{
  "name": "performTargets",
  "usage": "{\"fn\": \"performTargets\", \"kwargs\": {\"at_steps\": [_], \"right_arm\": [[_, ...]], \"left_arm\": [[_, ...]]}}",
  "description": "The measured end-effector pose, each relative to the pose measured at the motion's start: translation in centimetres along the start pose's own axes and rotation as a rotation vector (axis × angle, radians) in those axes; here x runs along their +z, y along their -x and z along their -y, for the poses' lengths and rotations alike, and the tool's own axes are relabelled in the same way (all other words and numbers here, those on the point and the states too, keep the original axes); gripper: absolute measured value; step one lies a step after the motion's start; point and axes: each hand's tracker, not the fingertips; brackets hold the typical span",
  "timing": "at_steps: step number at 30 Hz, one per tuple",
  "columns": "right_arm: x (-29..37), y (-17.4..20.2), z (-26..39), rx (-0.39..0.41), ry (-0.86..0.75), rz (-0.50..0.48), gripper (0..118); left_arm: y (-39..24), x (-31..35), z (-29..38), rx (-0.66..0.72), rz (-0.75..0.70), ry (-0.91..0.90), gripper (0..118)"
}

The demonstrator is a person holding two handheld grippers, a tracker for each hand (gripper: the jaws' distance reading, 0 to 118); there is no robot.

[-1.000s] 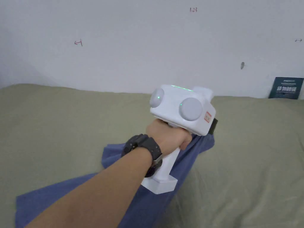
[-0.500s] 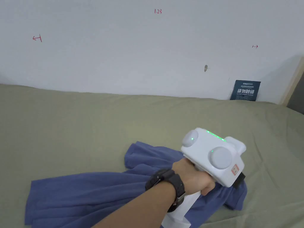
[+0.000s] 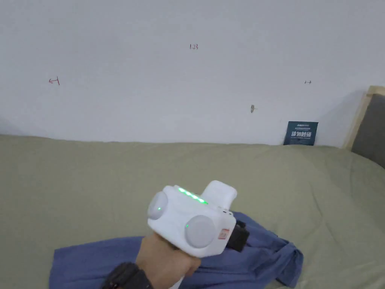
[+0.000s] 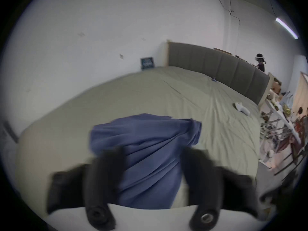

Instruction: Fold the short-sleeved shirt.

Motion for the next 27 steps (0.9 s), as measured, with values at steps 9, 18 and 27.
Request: {"fn": "performTargets", "kwargs": {"at_steps": [9,18,27], "right_arm": [[-0.1,1.7,-1.1,0.057,-0.06,0.016,2],[0.8,4.0,-0.4,0.09,-0.065,-0.048,2],[-1.7,2.6,-2.7,0.1,-0.062,-0.035,2]], "left_arm": [[4.2,19.2,12.7,0.187,-0.39,-0.038,0],[3.9,26.6,22.6,0.409,-0.502,0.008,0],[13.2,19.2,18.9,0.522,-0.479,-0.005,59]]}}
